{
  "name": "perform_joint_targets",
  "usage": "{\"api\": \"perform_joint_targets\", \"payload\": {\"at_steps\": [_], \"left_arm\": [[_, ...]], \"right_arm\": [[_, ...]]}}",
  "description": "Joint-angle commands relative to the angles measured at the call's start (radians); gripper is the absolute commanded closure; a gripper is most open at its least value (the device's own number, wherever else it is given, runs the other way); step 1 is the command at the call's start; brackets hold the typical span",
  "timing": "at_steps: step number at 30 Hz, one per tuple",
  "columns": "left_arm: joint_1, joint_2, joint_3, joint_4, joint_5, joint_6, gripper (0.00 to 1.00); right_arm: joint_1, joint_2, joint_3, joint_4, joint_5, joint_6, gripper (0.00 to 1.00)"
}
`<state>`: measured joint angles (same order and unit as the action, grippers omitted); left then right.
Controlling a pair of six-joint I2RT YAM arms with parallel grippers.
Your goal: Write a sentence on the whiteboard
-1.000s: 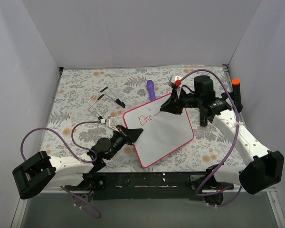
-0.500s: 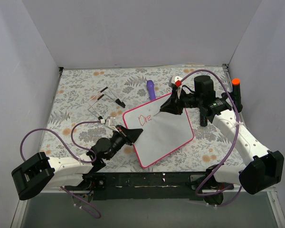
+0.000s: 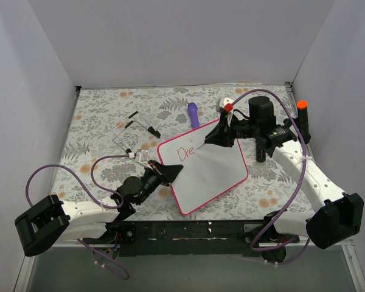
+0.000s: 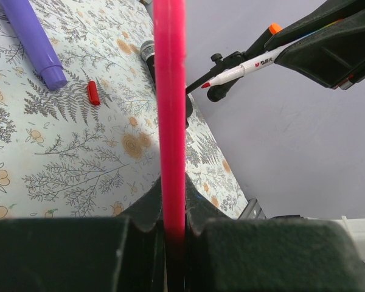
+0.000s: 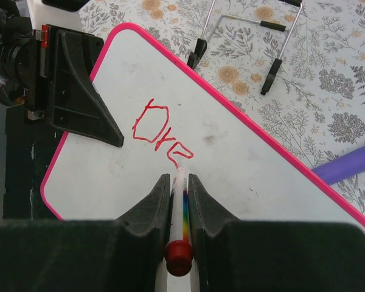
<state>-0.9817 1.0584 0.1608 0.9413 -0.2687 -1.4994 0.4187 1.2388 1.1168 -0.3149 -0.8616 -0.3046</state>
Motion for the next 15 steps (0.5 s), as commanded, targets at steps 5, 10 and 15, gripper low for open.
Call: {"api": "perform_joint_targets", "payload": {"at_steps": [5, 10, 15], "left_arm": [[0.000, -0.052, 0.014, 0.113, 0.014, -0.008, 1.00], [-0.002, -0.048, 0.017, 0.116, 0.014, -0.013, 1.00], [0.000, -0.046, 0.019, 0.120, 0.016, -0.018, 1.00]], "right_arm": [[-0.006, -0.002, 0.060, -0.010, -0.042, -0.016, 0.99], [-0.006, 0.002, 0.048, 0.005, -0.050, -0.008, 0.99], [-0.006, 0.021, 0.052, 0.011, -0.028, 0.002, 0.99]]}}
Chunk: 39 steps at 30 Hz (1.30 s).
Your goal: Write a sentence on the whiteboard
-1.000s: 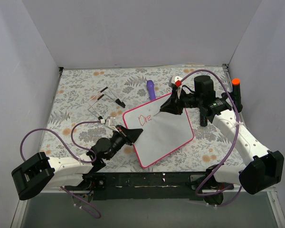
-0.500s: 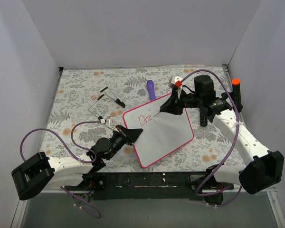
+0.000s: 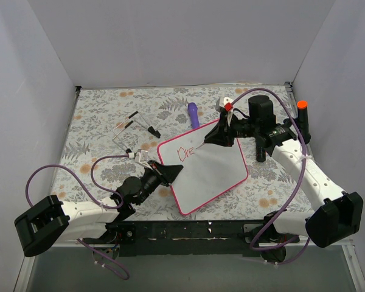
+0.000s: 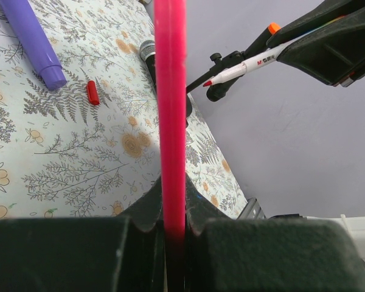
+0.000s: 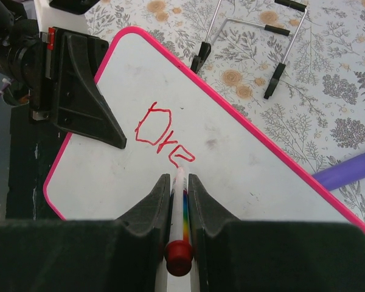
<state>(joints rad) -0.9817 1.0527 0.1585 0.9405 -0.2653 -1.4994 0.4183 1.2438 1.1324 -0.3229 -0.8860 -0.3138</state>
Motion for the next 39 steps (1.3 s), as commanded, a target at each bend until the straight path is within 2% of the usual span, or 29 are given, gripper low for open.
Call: {"api": "perform_joint_targets", "payload": {"at_steps": [1, 21, 39], "left_arm": [[-0.002, -0.040, 0.022, 0.121, 0.011, -0.019, 1.00], [-0.002, -0.019, 0.033, 0.141, 0.017, -0.035, 1.00], [-0.002, -0.008, 0.039, 0.146, 0.023, -0.030, 1.00]], "right_arm": [[-0.006, 0.017, 0.038, 0.025, -0.001, 0.016, 0.99], [-0.003, 0.062, 0.050, 0.058, 0.125, 0.071, 0.99], [0.008, 0.071, 0.033, 0.096, 0.038, 0.104, 0.99]]}}
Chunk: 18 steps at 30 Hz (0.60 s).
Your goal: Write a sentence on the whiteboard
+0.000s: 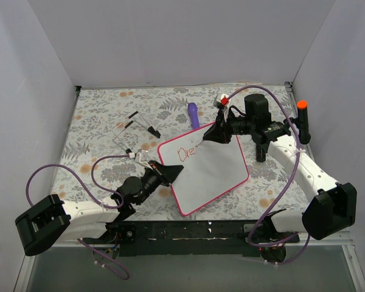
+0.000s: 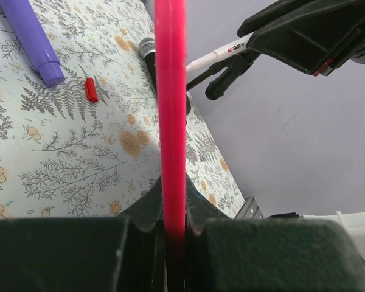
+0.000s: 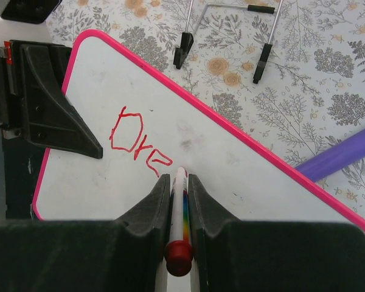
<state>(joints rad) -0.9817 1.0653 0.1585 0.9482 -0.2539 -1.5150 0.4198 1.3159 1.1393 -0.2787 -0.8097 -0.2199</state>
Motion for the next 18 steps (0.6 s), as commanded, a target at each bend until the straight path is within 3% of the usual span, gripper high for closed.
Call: {"api": "perform_joint_targets", "payload": {"at_steps": [1, 18], "left_arm": [[-0.002, -0.021, 0.039, 0.136, 0.013, -0.014, 1.00], [0.000, -0.047, 0.038, 0.119, 0.001, -0.004, 1.00]], "right_arm": [[0.008, -0.004, 0.017, 0.053, -0.040, 0.008, 0.99], [0.017, -0.035, -0.052, 0.027, -0.046, -0.015, 0.99]]}}
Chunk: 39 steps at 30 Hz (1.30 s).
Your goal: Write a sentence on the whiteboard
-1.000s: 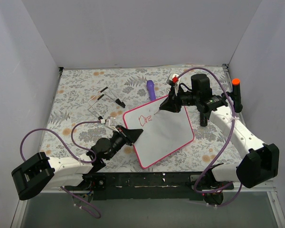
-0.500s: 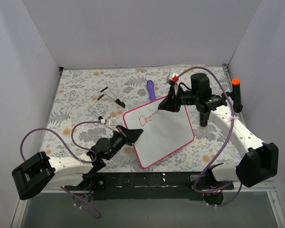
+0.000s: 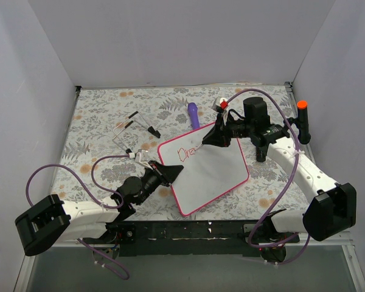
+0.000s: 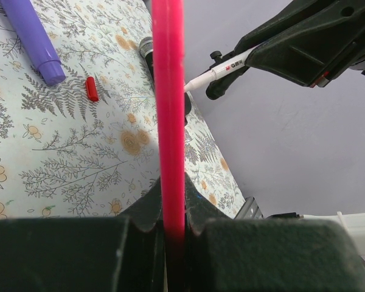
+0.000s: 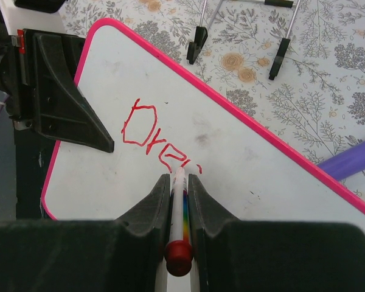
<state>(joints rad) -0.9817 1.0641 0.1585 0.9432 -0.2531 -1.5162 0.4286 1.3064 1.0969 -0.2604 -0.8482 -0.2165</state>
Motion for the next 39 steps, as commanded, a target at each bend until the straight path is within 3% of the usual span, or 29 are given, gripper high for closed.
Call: {"api": "perform_joint_targets", "payload": {"at_steps": [1, 39], "left_arm": [[0.000, -0.049, 0.038, 0.123, 0.000, -0.001, 1.00], [0.008, -0.039, 0.035, 0.126, 0.012, -0.010, 1.00]], "right_arm": [[0.007, -0.027, -0.012, 0.004, -0.005, -0.020, 0.99], [0.007, 0.028, 0.083, -0.033, 0.115, -0.050, 0.99]]}}
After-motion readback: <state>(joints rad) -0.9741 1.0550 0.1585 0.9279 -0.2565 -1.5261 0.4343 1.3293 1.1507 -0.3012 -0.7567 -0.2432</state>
